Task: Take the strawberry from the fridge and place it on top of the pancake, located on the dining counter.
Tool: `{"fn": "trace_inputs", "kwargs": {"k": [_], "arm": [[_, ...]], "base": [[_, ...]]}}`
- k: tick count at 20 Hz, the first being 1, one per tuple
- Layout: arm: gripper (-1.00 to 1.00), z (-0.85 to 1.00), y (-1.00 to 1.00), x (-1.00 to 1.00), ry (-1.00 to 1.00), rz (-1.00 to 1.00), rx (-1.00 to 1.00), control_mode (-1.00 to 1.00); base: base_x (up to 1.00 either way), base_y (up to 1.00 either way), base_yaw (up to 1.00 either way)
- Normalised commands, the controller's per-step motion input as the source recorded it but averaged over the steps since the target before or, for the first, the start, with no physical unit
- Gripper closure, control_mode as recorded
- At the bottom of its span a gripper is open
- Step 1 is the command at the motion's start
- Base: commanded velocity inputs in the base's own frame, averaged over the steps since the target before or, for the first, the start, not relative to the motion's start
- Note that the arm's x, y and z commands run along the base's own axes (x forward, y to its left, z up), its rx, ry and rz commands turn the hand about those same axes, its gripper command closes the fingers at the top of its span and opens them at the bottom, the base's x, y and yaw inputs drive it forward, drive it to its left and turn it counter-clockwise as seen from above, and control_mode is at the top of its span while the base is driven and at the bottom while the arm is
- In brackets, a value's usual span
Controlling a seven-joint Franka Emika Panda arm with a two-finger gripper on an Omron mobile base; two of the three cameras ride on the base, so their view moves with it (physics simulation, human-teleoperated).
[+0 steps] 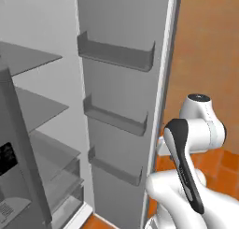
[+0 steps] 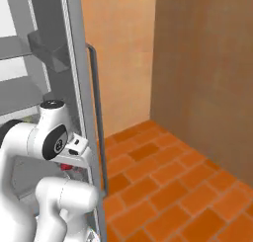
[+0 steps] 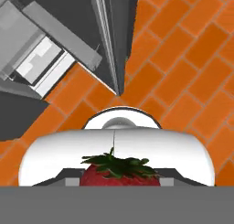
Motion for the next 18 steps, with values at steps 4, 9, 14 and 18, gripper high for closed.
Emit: {"fn": "trace_inputs", "kwargs": {"k": [4,9,14,18], "arm": [[1.0,0.0,0.0,0.0,0.0,0.0,0.0,1.0],[1.0,0.0,0.0,0.0,0.0,0.0,0.0,1.0],[1.0,0.0,0.0,0.0,0.0,0.0,0.0,1.0],[1.0,0.0,0.0,0.0,0.0,0.0,0.0,1.0]], "base": [[-0.19,-0.09,-0.85],[0.0,-0.42,-0.85],[0.02,-0.81,-0.68],[0.51,-0.39,-0.1]]}}
